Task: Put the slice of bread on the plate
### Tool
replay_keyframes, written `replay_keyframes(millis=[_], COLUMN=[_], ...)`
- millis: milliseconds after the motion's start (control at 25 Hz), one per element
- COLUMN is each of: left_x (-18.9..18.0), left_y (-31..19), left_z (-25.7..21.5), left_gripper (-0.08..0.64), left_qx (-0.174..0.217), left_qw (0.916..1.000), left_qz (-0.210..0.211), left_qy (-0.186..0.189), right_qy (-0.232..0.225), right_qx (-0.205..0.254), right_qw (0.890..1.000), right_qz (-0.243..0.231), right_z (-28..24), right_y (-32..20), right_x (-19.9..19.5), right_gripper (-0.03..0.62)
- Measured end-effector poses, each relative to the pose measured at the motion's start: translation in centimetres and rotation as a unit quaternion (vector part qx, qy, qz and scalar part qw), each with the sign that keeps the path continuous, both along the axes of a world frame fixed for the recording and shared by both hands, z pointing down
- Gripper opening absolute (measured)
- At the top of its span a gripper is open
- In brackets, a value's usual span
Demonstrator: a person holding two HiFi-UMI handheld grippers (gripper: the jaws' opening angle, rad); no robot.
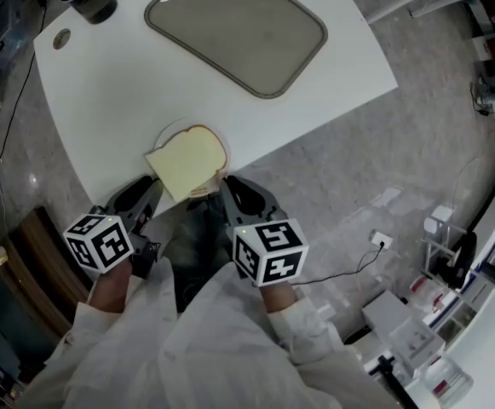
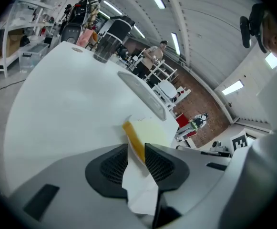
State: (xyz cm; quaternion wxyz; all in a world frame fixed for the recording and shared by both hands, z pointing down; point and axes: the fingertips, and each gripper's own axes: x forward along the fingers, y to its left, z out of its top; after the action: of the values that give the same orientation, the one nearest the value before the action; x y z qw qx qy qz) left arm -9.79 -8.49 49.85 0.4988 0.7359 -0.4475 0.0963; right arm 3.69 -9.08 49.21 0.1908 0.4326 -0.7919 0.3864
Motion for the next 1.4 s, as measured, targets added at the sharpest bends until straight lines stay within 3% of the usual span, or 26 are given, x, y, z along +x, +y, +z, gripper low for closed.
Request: replay_keyframes(millis=[280, 560, 1400], left_x=[-0.6, -0.3, 0.1], left_y=[-0.1, 0.0, -0.4], left_z=[0.4, 0.7, 1.0], left_gripper=[0.094, 0.094, 0.094], left_qx=[-0.013, -0.017, -0.032], left_qw=[0.9999, 0.9996, 0.9993], left_qz=[-0.01, 0.006, 0.01], left_qy=[-0.002, -0.02, -0.016], right_qy=[-0.002, 0.0, -0.024], right_qx=[-0.016, -0.032, -0.053], right_qw=[1.0, 0.999, 0.998], right_qz=[0.014, 0.008, 0.012], right_z=[1.0, 1.9, 2.4], right_y=[-0.1, 0.3, -0.1], right_x=[0.5, 0.3, -0.7], right_gripper=[0.058, 0.058, 0.065])
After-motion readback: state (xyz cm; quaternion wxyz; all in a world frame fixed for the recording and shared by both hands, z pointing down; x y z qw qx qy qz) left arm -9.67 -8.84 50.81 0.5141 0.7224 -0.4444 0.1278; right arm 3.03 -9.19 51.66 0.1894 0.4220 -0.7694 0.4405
